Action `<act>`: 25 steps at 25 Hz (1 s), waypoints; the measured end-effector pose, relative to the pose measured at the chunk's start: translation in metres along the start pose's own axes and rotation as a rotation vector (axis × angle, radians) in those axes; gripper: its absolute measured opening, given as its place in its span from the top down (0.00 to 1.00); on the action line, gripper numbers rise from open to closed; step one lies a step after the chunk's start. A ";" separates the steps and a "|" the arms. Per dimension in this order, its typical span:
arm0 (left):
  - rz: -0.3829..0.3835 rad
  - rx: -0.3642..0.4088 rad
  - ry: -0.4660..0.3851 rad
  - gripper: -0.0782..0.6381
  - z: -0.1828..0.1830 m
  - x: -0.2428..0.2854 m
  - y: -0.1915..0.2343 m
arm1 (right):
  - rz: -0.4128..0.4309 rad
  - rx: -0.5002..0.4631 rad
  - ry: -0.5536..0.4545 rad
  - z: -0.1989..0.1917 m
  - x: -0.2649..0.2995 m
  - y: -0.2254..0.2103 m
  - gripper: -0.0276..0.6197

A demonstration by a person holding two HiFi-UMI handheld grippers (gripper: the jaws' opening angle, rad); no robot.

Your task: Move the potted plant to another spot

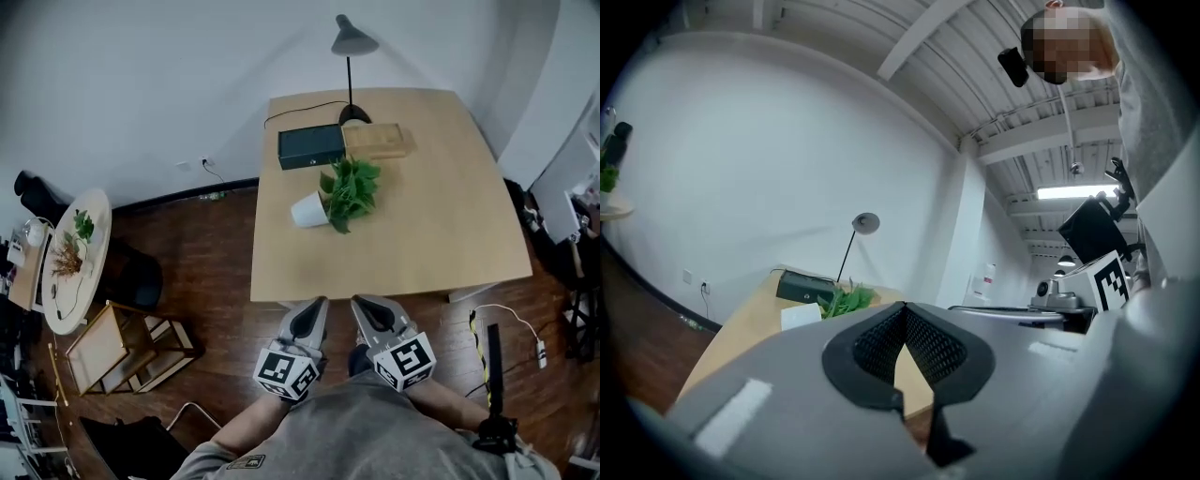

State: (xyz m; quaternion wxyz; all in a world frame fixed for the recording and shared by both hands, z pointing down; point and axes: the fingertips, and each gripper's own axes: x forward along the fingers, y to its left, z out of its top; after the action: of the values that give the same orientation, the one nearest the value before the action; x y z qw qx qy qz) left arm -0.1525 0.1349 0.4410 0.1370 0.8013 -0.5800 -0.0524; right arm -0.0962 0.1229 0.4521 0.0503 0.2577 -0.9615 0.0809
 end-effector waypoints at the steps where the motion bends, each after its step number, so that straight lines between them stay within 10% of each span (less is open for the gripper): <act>1: 0.009 0.003 0.000 0.89 0.005 0.011 0.007 | 0.007 0.004 -0.001 0.005 0.009 -0.010 0.95; 15: 0.140 0.042 -0.002 0.89 0.046 0.116 0.094 | 0.064 0.026 -0.008 0.035 0.101 -0.102 0.95; 25: 0.057 0.033 0.071 0.89 0.043 0.153 0.166 | -0.035 0.100 0.064 0.018 0.162 -0.117 0.95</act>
State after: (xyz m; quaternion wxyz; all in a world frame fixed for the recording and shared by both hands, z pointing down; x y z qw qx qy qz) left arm -0.2655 -0.0647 0.4584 0.1456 0.7881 -0.5980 -0.0102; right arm -0.1783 -0.0590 0.4720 0.0693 0.2739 -0.9496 0.1360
